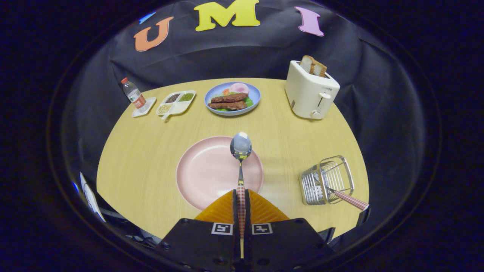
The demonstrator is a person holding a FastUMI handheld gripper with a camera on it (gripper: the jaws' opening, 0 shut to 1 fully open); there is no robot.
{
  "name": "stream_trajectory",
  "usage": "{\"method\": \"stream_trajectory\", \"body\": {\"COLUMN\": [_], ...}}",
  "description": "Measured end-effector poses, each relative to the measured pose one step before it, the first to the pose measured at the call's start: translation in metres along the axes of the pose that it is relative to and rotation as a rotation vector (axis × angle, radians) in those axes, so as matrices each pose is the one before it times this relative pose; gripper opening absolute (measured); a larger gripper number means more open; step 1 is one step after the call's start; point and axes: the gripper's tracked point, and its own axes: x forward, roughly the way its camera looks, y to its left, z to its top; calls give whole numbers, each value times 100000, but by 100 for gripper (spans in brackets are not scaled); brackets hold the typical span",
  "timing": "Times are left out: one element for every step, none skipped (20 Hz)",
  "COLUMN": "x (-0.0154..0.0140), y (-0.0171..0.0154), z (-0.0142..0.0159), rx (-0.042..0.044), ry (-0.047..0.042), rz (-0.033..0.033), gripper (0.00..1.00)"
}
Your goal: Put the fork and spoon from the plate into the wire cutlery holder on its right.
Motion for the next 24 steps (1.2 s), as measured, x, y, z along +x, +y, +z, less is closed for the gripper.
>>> {"method": "stream_trajectory", "body": {"x": [-342, -353, -416, -474, -570, -526, -447, -494, -313, -503, -317, -303, -420, -196, -226, -207, -122, -158, -107, -108, -10, 116, 199, 74], "y": [-800, -848, -850, -790, -794, -1002, -962, -923, -944, -839, -903, -983, -863, -801, -994, -1229, -1095, -1126, -1026, -620, -207, -322, -326, -203], "z": [10, -28, -7, 113, 94, 122, 80, 60, 3, -78, -32, -81, -117, -86, -20, 31, 86, -297, -442, -398, -400, -454, -400, -355], "rx": [-997, -1970, -1924, -1262, -962, -703, -744, -538, -506, -435, -158, 412, 605, 525, 74, -80, -579, -1416, -1254, -927, -1326, -1679, -947, -413], "ry": [549, 443, 293, 441, 517, 532, 927, 606, 871, 730, 843, 907, 1084, 1051, 888, 893, 657, 2391, 2994, 3301, 2709, 3242, 3327, 2836], "rz": [-228, -496, -485, -150, -9, -279, -125, 108, -58, 299, 48, -239, 447, 470, -32, -845, -734, -1333, -1087, -186, 1472, 1136, 892, 1146], "gripper": [3, 3, 3, 3, 4, 3, 4, 3, 3, 3, 3, 3, 4, 3, 3, 4, 3, 3, 3, 3, 4, 3, 3, 4]}}
